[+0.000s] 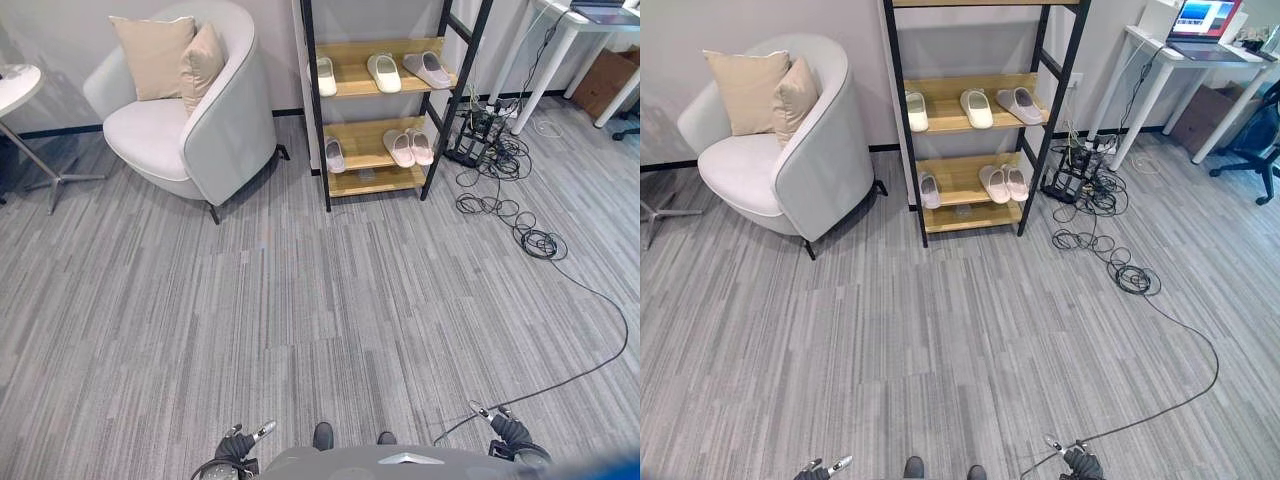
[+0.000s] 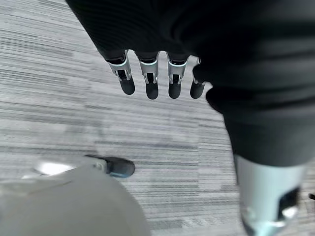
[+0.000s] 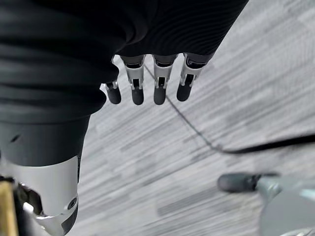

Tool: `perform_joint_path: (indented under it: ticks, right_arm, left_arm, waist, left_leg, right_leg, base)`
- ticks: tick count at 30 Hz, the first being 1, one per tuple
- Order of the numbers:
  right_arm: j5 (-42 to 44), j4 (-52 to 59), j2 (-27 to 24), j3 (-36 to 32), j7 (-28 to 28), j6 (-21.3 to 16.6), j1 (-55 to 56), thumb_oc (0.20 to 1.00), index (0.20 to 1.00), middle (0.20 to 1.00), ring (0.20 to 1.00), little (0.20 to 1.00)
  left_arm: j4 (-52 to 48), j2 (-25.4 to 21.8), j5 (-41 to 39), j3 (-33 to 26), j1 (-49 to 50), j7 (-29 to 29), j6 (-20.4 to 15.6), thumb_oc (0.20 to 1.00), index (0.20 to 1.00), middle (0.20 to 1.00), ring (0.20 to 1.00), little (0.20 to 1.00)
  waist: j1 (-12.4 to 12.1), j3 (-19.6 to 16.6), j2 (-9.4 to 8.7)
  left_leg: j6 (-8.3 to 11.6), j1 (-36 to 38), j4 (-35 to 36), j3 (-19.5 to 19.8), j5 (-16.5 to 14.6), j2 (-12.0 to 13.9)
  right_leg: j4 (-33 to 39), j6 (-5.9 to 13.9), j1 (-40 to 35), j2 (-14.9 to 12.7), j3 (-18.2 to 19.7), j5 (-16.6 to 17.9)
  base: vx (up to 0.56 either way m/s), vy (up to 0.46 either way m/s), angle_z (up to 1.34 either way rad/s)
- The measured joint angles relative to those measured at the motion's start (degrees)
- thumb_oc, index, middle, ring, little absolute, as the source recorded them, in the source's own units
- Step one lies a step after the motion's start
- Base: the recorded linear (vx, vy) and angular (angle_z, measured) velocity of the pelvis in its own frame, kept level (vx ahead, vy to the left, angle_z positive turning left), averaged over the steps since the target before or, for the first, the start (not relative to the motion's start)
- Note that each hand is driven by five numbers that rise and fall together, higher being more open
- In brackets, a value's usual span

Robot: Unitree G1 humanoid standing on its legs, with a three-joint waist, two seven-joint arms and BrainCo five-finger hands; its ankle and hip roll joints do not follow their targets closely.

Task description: Arrange the slippers neatly on the shoe rack.

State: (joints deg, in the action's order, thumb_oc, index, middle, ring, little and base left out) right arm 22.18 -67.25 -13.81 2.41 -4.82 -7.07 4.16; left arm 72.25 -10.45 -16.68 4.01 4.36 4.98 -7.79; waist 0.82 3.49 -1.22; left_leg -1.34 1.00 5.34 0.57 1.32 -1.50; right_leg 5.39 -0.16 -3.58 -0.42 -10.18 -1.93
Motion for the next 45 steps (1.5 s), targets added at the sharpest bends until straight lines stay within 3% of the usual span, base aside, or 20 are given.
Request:
perform_joint_path:
  ticks: [14, 17, 19, 20, 22, 24, 27, 28, 30, 31, 34, 35, 36, 37, 39, 40, 42, 43, 44, 45]
  right_arm:
    - [-5.5, -1.3, 0.3, 2.5, 0.0, 1.9, 0.2, 1.000, 1.000, 1.000, 1.000, 1.000]
    - [-5.5, -1.1, 0.1, 2.0, 0.0, 2.0, -0.3, 1.000, 1.000, 1.000, 1.000, 1.000]
    - [-5.2, -0.1, 0.5, 1.4, 0.0, 2.2, -2.2, 1.000, 1.000, 1.000, 1.000, 1.000]
    - [-4.8, 0.5, 1.3, 1.0, 0.0, 2.3, -2.5, 1.000, 1.000, 1.000, 1.000, 1.000]
    - [-4.5, 1.5, 2.0, 1.3, 0.0, 2.4, -1.4, 1.000, 1.000, 1.000, 1.000, 1.000]
    - [-4.5, 4.0, 2.0, 1.8, 0.0, 2.4, -1.5, 1.000, 1.000, 1.000, 1.000, 1.000]
    - [-4.5, 4.4, 2.2, 2.5, 0.1, 2.3, -0.3, 1.000, 1.000, 1.000, 1.000, 1.000]
    - [-4.5, 4.0, 2.2, 2.6, 0.1, 2.3, 0.8, 1.000, 1.000, 1.000, 1.000, 1.000]
    - [-4.4, -0.9, 1.6, 2.6, 0.0, 2.4, 1.4, 1.000, 1.000, 1.000, 1.000, 1.000]
    - [-4.4, -0.9, 1.6, 2.6, 0.0, 2.4, 1.4, 1.000, 1.000, 1.000, 1.000, 1.000]
    - [-4.3, 1.2, -1.0, 3.6, 0.1, 1.0, -1.2, 1.000, 1.000, 1.000, 1.000, 1.000]
    - [-4.3, 1.4, -1.0, 3.9, 0.0, 1.0, -1.8, 1.000, 1.000, 1.000, 1.000, 1.000]
    - [-4.3, 1.0, -0.6, 4.9, -0.2, 0.8, -3.0, 1.000, 1.000, 1.000, 1.000, 1.000]
    - [-4.3, 0.8, -0.4, 5.0, -0.5, 0.9, -4.2, 1.000, 1.000, 1.000, 1.000, 1.000]
    - [-4.5, -0.8, 0.4, 4.9, -1.9, 1.2, -8.3, 1.000, 1.000, 1.000, 1.000, 1.000]
    - [-4.5, -1.4, -0.6, 4.8, -2.3, 0.9, -10.5, 1.000, 1.000, 1.000, 1.000, 1.000]
    - [-4.6, -1.3, -2.9, 4.8, -2.5, 0.0, -11.4, 1.000, 1.000, 1.000, 1.000, 1.000]
    - [-4.7, -1.2, -3.0, 4.9, -2.6, -0.1, -10.5, 1.000, 1.000, 1.000, 1.000, 1.000]
    - [-5.5, 0.3, -2.3, 6.1, -2.6, -0.1, -7.6, 1.000, 1.000, 1.000, 1.000, 1.000]
    - [-5.6, 0.6, -0.4, 6.8, -2.6, 0.6, -5.3, 1.000, 1.000, 1.000, 1.000, 1.000]
  left_arm:
    - [-1.2, -1.0, 7.4, 5.0, -1.8, 0.4, 0.1, 1.000, 1.000, 1.000, 1.000, 1.000]
    - [0.0, -1.3, 9.4, 5.2, -5.2, 0.4, 0.2, 1.000, 1.000, 1.000, 1.000, 1.000]
    - [0.6, -1.9, 10.1, 7.1, -6.5, 0.5, 0.8, 1.000, 1.000, 1.000, 1.000, 1.000]
    - [1.4, -2.1, 10.8, 7.1, -6.5, 0.7, 1.0, 1.000, 1.000, 1.000, 1.000, 1.000]
    - [1.7, -2.2, 11.8, 7.3, -6.4, 1.7, 1.3, 1.000, 1.000, 1.000, 1.000, 1.000]
    - [1.8, -2.4, 12.0, 7.2, -6.9, 1.8, 1.4, 1.000, 1.000, 1.000, 1.000, 1.000]
    - [1.6, -2.3, 13.3, 7.0, -6.6, 2.0, 1.3, 1.000, 1.000, 1.000, 1.000, 1.000]
    - [1.2, -2.1, 13.5, 7.0, -6.4, 2.0, 1.2, 1.000, 1.000, 1.000, 1.000, 1.000]
    - [1.1, -0.8, 13.5, 7.3, -4.8, 2.5, 1.0, 1.000, 1.000, 1.000, 1.000, 1.000]
    - [1.1, -0.8, 13.5, 7.3, -4.8, 2.5, 1.0, 1.000, 1.000, 1.000, 1.000, 1.000]
    - [0.9, 0.6, 13.5, 6.9, -3.6, 2.5, 0.7, 1.000, 1.000, 1.000, 1.000, 1.000]
    - [0.7, 0.4, 13.5, 6.6, -4.4, 2.6, 0.6, 1.000, 1.000, 1.000, 1.000, 1.000]
    - [-0.9, -1.0, 12.9, 6.6, -7.2, 2.9, 0.5, 1.000, 1.000, 1.000, 1.000, 1.000]
    - [-2.3, -2.2, 12.8, 6.6, -8.0, 2.9, 0.4, 1.000, 1.000, 1.000, 1.000, 1.000]
    - [-2.7, -4.9, 12.8, 7.1, -11.5, 3.3, -0.2, 1.000, 1.000, 1.000, 1.000, 1.000]
    - [-2.7, -4.6, 12.8, 7.1, -12.1, 4.2, -0.2, 1.000, 1.000, 1.000, 1.000, 1.000]
    - [-1.6, -2.1, 12.9, 7.1, -10.8, 4.2, 0.0, 1.000, 1.000, 1.000, 1.000, 1.000]
    - [-0.9, -1.4, 12.8, 7.0, -9.1, 4.2, 0.1, 1.000, 1.000, 1.000, 1.000, 1.000]
    - [0.4, -0.9, 12.9, 6.7, -5.6, 4.6, 0.2, 1.000, 1.000, 1.000, 1.000, 1.000]
    - [3.6, -1.3, 12.9, 7.0, -4.1, 5.0, 0.9, 1.000, 1.000, 1.000, 1.000, 1.000]
  waist:
    - [0.0, 0.5, 0.61]
    - [0.1, 2.7, 0.56]
    - [1.3, 6.4, 0.53]
    - [1.5, 7.3, 0.39]
    - [2.2, 7.1, -0.40]
    - [3.6, 6.9, -0.47]
    - [5.0, 5.4, -0.97]
    - [5.4, 4.5, -1.01]
    - [5.6, 0.9, 0.31]
    - [5.6, 0.9, 0.31]
    - [4.2, -2.3, 1.70]
    - [2.6, -2.3, 0.45]
    - [0.4, -0.4, -2.98]
    - [-0.8, 0.6, -3.93]
    - [-2.3, 4.8, -7.54]
    - [-2.3, 5.7, -7.50]
    - [-2.7, 6.3, -3.02]
    - [-3.3, 5.3, -1.74]
    - [-3.3, 4.2, -0.60]
    - [-1.5, 3.4, -0.80]
  left_leg:
    - [-1.18, -0.5, 0.0, -0.2, -0.7, -0.9]
    - [-2.83, -1.6, -1.0, -0.5, -1.0, -1.2]
    - [-4.61, -1.5, -4.8, -2.6, -3.4, -0.3]
    - [-4.21, -1.6, -6.9, -2.9, -5.7, -0.7]
    - [-3.75, -0.1, -7.2, -3.2, -7.4, -1.3]
    - [-3.23, 2.3, -5.4, -3.3, -7.4, -1.7]
    - [-2.68, 6.6, -3.4, -2.2, -9.5, -1.6]
    - [-2.73, 7.6, -3.3, -1.6, -10.2, -1.0]
    - [0.46, 12.6, -3.5, 0.9, -12.2, 2.1]
    - [0.46, 12.6, -3.5, 0.9, -12.2, 2.1]
    - [5.31, 7.0, -19.8, 3.0, -11.6, 4.3]
    - [8.12, 0.5, -34.2, 2.7, -9.3, 4.7]
    - [7.40, -12.2, -54.7, 3.2, -2.3, 4.5]
    - [5.09, -18.2, -60.4, 3.5, -3.9, 5.2]
    - [2.86, -24.3, -49.8, 0.3, -9.7, 3.0]
    - [2.60, -24.0, -31.4, -0.6, -9.1, 0.7]
    - [2.89, -24.0, -13.7, -1.5, -4.1, -0.9]
    - [1.88, -23.7, -12.1, -1.6, -2.5, -2.0]
    - [-1.53, -18.3, -13.4, -1.4, -0.8, -3.4]
    - [-6.77, -11.2, -7.8, 0.5, 4.6, -4.5]
  right_leg:
    - [-2.1, 1.16, 1.6, -1.1, 0.4, -0.6]
    - [-14.3, 3.07, 8.0, -2.0, 0.2, -3.2]
    - [-38.9, 6.27, 20.0, -5.6, -2.3, -2.0]
    - [-44.7, 7.31, 22.4, -7.5, -2.9, -1.3]
    - [-39.4, 7.69, 22.9, -9.5, -3.4, -1.7]
    - [-17.9, 7.76, 20.7, -9.4, -3.5, -0.6]
    - [-6.6, 7.43, 20.1, -7.6, -1.7, 4.2]
    - [-6.7, 7.09, 19.5, -6.6, -1.4, 4.9]
    - [-8.1, 0.07, 15.2, -1.7, -0.1, 8.7]
    - [-8.1, 0.07, 15.2, -1.7, -0.1, 8.7]
    - [-2.3, -4.07, 7.8, 1.1, -0.3, 6.6]
    - [-2.1, -4.75, 6.5, 2.4, -0.1, 5.0]
    - [-2.4, -6.85, 6.3, 2.1, -0.3, 3.0]
    - [-2.5, -8.64, 5.9, 2.7, -0.2, 1.6]
    - [-1.9, -7.36, 3.5, 1.3, 0.3, -0.8]
    - [-0.7, -5.51, 0.6, 0.9, -0.6, -1.4]
    - [0.2, -3.40, -3.1, 2.5, -1.6, -3.5]
    - [0.1, -2.82, -4.4, 2.5, -0.8, -4.2]
    - [-1.1, 0.38, -8.1, 2.2, 0.4, -6.7]
    - [-11.7, 3.41, -7.2, 1.0, -0.1, -9.4]
  base:
    - [0.03, 0.074, -0.02]
    - [0.05, 0.161, -0.12]
    - [0.18, 0.057, -0.31]
    - [0.31, -0.045, -0.31]
    - [0.35, -0.093, -0.28]
    - [0.32, -0.114, -0.13]
    - [0.28, -0.116, 0.22]
    - [0.42, -0.245, 0.76]
    - [0.38, -0.277, 0.56]
    - [0.20, -0.170, -0.07]
    - [0.17, -0.245, -0.05]
    - [0.08, -0.318, 0.09]
    - [0.23, -0.215, 0.07]
    - [0.32, -0.030, 0.20]
    - [0.29, 0.097, 0.22]
    - [0.25, 0.130, 0.10]
    - [0.27, 0.152, -0.18]
    - [0.33, 0.194, -0.65]
    - [0.31, 0.197, -0.60]
    - [0.37, 0.304, -0.25]
